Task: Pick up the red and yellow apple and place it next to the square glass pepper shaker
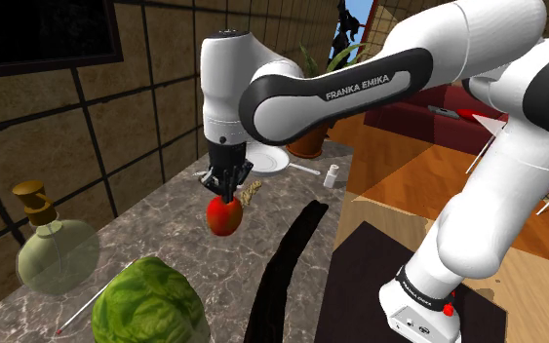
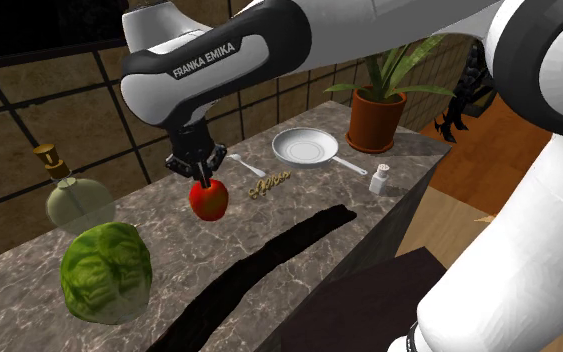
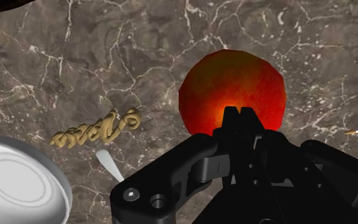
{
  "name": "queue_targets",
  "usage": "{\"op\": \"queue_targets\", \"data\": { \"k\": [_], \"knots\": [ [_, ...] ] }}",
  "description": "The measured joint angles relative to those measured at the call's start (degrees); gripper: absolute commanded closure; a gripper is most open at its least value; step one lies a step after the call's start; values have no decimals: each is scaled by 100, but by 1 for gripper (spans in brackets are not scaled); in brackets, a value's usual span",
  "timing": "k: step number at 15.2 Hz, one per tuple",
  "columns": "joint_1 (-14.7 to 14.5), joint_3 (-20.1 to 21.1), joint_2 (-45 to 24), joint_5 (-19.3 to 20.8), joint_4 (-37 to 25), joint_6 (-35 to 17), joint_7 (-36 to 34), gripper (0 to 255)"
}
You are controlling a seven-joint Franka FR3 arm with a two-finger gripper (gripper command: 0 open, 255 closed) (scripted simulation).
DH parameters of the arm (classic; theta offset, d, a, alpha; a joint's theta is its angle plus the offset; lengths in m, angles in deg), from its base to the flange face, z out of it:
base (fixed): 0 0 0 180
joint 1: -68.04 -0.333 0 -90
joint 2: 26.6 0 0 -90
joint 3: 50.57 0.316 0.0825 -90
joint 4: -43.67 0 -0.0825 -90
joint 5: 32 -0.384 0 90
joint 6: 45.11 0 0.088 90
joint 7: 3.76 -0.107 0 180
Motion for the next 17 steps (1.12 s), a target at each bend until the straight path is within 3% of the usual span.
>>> {"op": "queue_targets", "data": {
  "k": [17],
  "knots": [
    [14, -5, 181, -135, -1123, 1266, 155, 255]
  ]
}}
